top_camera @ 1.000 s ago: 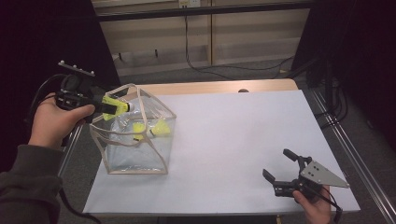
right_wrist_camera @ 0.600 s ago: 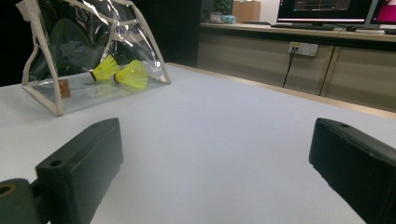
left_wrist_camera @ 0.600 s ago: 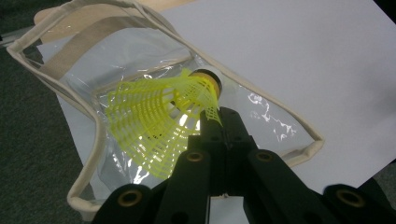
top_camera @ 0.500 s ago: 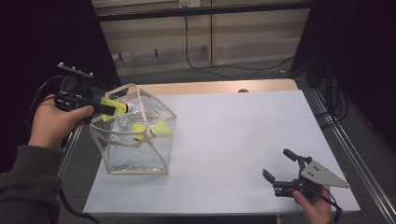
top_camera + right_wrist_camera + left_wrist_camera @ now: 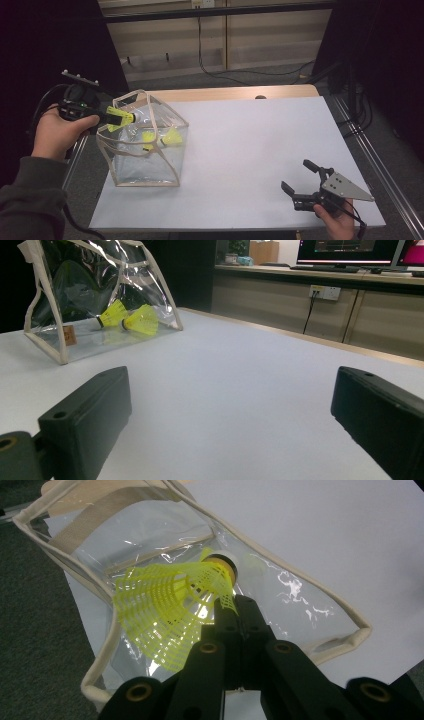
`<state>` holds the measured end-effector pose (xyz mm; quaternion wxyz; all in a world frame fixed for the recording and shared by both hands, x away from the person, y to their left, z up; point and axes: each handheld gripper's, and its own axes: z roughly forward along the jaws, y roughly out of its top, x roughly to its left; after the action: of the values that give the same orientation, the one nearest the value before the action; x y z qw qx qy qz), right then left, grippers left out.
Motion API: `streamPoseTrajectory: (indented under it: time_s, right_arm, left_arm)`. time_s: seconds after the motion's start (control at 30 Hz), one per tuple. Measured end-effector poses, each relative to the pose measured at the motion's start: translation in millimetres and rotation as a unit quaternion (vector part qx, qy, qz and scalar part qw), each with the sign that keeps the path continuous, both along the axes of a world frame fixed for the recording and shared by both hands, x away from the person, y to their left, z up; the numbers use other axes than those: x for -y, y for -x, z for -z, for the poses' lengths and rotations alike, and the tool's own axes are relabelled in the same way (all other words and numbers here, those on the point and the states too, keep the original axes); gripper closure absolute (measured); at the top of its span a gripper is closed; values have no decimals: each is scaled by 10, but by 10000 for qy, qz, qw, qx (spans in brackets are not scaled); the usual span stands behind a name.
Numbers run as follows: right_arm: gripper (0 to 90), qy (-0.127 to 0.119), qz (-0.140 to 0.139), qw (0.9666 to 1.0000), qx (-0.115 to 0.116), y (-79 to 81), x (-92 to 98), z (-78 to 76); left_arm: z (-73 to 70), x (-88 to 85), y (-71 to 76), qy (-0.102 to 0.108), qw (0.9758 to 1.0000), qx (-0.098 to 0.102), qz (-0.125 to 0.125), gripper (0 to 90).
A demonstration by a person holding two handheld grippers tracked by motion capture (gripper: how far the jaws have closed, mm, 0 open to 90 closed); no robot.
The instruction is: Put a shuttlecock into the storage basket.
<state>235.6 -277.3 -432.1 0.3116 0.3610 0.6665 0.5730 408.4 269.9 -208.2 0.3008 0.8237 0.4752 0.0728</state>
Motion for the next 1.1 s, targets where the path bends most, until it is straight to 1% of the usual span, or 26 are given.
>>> streamPoseTrajectory:
  time_s: [0.17, 0.2, 0.27, 0.4, 0.47, 0.6, 0.63, 0.8, 0.87, 1.1]
  right_arm:
    - [26, -4, 6, 10000, -12, -1, 1, 3]
    - [26, -4, 3, 10000, -5, -2, 1, 2]
    - [26, 1, -1, 10000, -2, -1, 1, 2]
    - [26, -7, 2, 10000, -11, 0, 2, 2]
    - [26, -3, -3, 10000, -9, 1, 4, 1]
    - [26, -15, 3, 10000, -10, 0, 7, 2]
    - [26, -15, 3, 10000, -10, -1, 7, 2]
    - [26, -9, 1, 10000, -15, 0, 3, 2]
    - [26, -12, -5, 10000, -10, 0, 4, 2]
    - [26, -7, -2, 10000, -9, 1, 4, 1]
  left_arm:
    - [43, 28, -17, 18, 10000, -31, 14, 897]
    - [49, 29, -21, -16, 10000, -39, 39, 897]
    - [72, 48, -25, 6, 10000, -53, 25, 897]
    - [109, 76, -42, -30, 9999, -91, 95, 897]
    - [129, 97, -46, -23, 9999, -83, 81, 896]
    - [152, 124, -55, -16, 9999, -130, 109, 896]
    - [161, 128, -57, -5, 9999, -108, 110, 896]
    - [199, 137, -67, -36, 9998, -148, 144, 896]
    - [213, 141, -67, 10, 9998, -155, 119, 896]
    - [252, 150, -69, 7, 9998, -164, 130, 895]
